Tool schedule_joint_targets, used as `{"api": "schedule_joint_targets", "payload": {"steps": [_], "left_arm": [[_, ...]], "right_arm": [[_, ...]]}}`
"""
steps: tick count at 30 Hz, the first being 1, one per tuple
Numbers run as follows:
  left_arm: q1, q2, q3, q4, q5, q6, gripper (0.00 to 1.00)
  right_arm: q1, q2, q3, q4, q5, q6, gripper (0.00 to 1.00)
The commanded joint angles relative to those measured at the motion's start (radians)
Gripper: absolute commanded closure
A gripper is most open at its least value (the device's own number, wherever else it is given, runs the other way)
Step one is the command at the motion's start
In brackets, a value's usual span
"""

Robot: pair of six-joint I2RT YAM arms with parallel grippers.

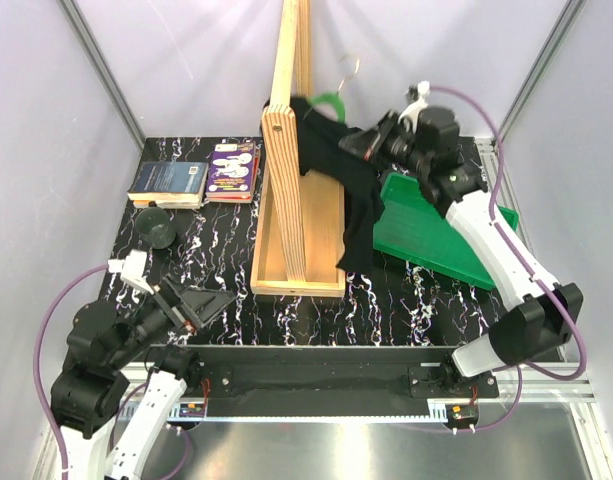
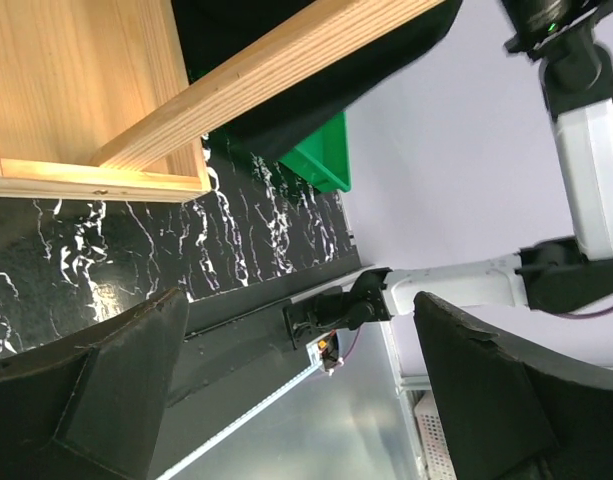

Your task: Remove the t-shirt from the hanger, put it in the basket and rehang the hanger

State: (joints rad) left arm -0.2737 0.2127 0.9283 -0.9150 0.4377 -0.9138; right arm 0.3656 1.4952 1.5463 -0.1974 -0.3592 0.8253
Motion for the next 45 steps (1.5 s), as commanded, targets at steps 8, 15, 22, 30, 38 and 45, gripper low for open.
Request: {"api": "schedule_joint_targets", "payload": {"steps": [8,15,22,30,38,45], "left_arm": [[-0.002,0.157,-0.019,0.249,-0.102,0.063,0.15],[-0.001,0.338,0.024,0.436,-0.093,0.087,0.15],[0.001,0.572,0.225,0.485,-0.146,0.301,0.24],[-0.001,0.856,0.388,0.432,-0.079,0.46,0.38],[-0.038,0.948,0.402,0.479,-0.194,0.55,0.4],[-0.048,1.031,0.392,0.547,-0.166,0.569,0.44]], "right_arm": [[0.171,-0.058,-0.267,0.217,-0.219,-0.184,1.0],[0.252,-0.038,-0.293,0.147,-0.208,-0.288,1.0],[0.277,-0.061,-0.282,0.093,-0.248,-0.337,1.0],[0.292,-0.072,-0.291,0.049,-0.241,-0.356,1.0],[0.325,-0.053,-0.276,0.05,-0.245,-0.342,1.0],[0.355,-0.044,-0.259,0.046,-0.239,-0.328,1.0]]}}
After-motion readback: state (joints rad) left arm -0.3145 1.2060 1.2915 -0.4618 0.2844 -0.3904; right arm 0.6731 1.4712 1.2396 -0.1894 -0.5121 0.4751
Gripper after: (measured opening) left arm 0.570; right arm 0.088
